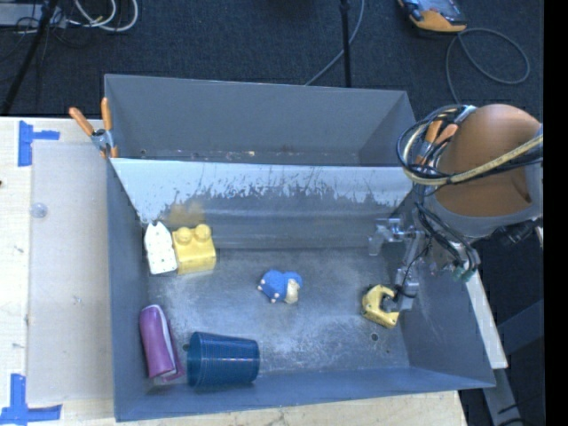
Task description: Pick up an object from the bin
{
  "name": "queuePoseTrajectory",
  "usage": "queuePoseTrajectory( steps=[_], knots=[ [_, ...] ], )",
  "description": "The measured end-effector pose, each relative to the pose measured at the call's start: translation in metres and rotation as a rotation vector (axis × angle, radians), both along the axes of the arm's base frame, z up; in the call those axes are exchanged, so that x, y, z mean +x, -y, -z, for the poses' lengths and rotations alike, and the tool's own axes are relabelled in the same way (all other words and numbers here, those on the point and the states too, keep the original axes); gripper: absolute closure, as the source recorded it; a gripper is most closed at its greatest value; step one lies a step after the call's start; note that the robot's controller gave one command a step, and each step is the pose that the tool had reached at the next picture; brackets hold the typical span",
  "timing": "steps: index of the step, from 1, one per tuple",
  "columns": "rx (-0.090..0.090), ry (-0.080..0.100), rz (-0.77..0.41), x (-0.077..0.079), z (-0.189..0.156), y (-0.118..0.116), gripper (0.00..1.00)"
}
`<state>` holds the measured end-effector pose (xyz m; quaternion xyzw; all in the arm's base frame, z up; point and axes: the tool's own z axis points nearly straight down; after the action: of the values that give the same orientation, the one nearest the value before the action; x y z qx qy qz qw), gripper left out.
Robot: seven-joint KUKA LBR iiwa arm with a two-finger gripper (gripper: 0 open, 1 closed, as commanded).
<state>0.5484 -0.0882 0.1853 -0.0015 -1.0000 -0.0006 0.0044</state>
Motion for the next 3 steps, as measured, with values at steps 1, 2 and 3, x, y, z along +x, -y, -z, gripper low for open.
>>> queuePoseTrajectory(
  steps=[1, 2, 3],
  knots=[
    [-0.001, 0.007, -0.002, 0.002, -0.004, 0.000, 0.00],
    [-0.004, 0.009, -0.037, -0.005, 0.012, -0.026, 0.00],
    [0.001, 0.010, -0.174, 0.006, 0.053, -0.064, 0.00]
  ],
)
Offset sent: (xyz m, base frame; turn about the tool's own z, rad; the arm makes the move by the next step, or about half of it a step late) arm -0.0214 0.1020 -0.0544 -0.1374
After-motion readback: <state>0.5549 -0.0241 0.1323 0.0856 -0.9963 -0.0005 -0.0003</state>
